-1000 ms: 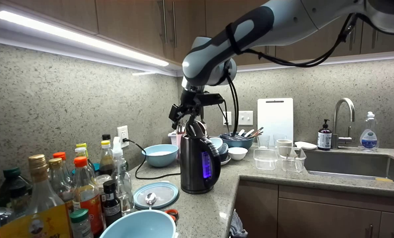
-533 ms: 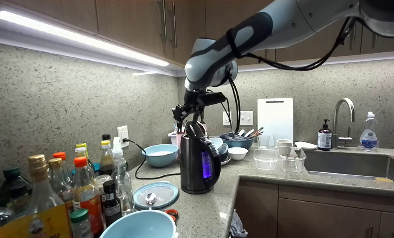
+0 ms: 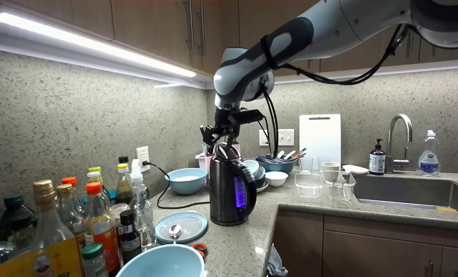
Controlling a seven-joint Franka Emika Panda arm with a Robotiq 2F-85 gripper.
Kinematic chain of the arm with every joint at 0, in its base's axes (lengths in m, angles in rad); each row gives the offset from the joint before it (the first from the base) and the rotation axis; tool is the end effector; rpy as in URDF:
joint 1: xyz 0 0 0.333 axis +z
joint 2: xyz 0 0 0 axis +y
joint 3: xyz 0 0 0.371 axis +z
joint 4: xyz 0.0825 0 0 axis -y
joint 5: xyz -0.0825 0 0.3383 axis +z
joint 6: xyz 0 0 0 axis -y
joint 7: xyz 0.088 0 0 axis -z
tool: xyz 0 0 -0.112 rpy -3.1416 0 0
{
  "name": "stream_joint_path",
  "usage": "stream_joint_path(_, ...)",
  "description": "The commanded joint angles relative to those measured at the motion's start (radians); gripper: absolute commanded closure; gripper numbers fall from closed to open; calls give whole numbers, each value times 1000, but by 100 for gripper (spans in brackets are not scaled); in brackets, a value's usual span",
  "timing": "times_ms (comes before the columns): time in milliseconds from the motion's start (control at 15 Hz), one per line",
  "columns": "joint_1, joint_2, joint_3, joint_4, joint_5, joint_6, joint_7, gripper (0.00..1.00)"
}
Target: Close the kettle
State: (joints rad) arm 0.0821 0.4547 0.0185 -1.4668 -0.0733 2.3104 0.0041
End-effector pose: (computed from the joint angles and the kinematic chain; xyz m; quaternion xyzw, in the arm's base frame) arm 0.7039 0.0665 0.5211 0.9786 0.0646 0.1944 0.0174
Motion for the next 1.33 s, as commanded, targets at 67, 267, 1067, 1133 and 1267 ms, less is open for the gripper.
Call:
stream_joint_path(67, -19, 56, 14, 62, 33, -74, -24, 0)
stream_joint_path(267, -24, 83, 18, 98, 42, -74, -33, 0)
stream_joint_path(1067, -82, 115, 40, 160, 170, -377, -54, 0)
stream_joint_path(1133, -85, 118, 37, 157, 169, -409, -56, 0)
stream_joint_path(1267, -92, 130, 32, 164, 174, -481, -51, 0)
